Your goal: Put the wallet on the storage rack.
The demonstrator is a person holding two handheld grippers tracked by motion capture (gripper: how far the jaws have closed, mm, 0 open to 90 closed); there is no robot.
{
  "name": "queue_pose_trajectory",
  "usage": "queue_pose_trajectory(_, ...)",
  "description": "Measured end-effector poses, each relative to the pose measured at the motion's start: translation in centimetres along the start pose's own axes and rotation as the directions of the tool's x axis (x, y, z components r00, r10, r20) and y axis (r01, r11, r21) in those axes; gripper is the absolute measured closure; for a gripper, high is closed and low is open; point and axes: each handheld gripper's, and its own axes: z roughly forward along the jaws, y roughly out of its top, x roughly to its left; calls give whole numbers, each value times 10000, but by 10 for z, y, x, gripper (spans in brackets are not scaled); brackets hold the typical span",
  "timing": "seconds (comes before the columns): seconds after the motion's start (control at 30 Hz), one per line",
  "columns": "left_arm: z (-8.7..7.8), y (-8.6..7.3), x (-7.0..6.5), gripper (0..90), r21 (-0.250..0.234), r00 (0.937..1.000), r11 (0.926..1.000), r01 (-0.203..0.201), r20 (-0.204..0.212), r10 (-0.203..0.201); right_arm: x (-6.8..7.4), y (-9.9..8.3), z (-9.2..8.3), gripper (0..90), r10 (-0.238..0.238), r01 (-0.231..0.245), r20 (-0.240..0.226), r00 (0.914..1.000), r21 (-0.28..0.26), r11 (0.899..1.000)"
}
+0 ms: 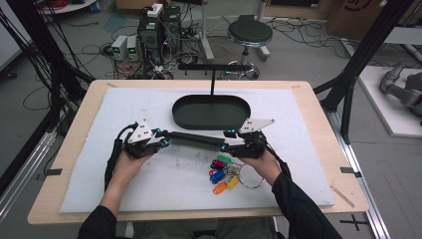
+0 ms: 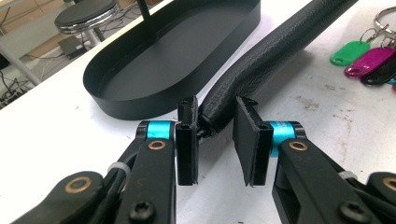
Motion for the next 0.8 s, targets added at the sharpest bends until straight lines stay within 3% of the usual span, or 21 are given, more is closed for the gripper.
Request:
queue_pose_trajectory(0.03, 0, 0, 0, 708, 11, 10000, 10000, 14, 15, -14, 0, 0, 0, 458, 0, 0, 0, 10000, 0, 10000)
queue_pose_trajectory(0.07, 0, 0, 1, 708, -10, 9999, 9999, 126, 32, -126, 2, -1, 3, 416, -452, 450, 90, 9989, 237, 9987)
queue_pose_trajectory(0.13, 0, 0, 1, 709, -37, 9998, 9998, 178, 78, -178, 6, -2, 9, 419, -952, 930, 369, 9948, 578, 9940)
queue_pose_trajectory(0.2, -2, 1, 1, 714, -228, 9989, 9989, 405, 235, -400, 8, -4, 16, 492, -1180, 1138, 433, 9921, 884, 9896)
queue_pose_trajectory(0.27, -4, 4, -1, 715, -265, 9987, 9987, 428, 283, -421, 11, -5, 20, 636, -1526, 1455, 541, 9868, 1176, 9823)
queue_pose_trajectory(0.33, -6, 6, -3, 717, -438, 9975, 9973, 584, 423, -565, 11, -4, 17, 699, -1757, 1684, 589, 9827, 1126, 9793)
queue_pose_trajectory(0.43, -9, 10, -5, 716, -1038, 9928, 9899, 971, 803, -889, 0, -3, 3, 749, -1184, 1193, -203, 9928, 555, 9913)
queue_pose_trajectory(0.5, -7, 12, -9, 697, -1166, 9926, 9887, 944, 876, -844, -5, -3, -3, 755, -1076, 1096, -499, 9929, 391, 9932)
queue_pose_trajectory(0.6, -4, 13, -10, 639, -1147, 9928, 9888, 956, 824, -864, -9, -4, -10, 760, -930, 962, -696, 9932, 441, 9944)
queue_pose_trajectory(0.63, -3, 12, -9, 557, -1166, 9909, 9863, 1165, 813, -1074, -11, -5, -13, 764, -988, 1018, -749, 9923, 368, 9941)
queue_pose_trajectory(0.67, -3, 12, -9, 532, -1166, 9909, 9863, 1165, 813, -1074, -10, -5, -16, 765, -896, 927, -763, 9930, 372, 9950)
queue_pose_trajectory(0.77, -7, 9, -2, 459, -1546, 9805, 9710, 1822, 1032, -1675, -12, -3, -22, 765, -957, 959, -917, 9912, -16, 9954)
queue_pose_trajectory(0.8, -7, 9, -2, 434, -1546, 9805, 9710, 1822, 1032, -1675, -12, -3, -22, 765, -957, 959, -917, 9912, -16, 9954)
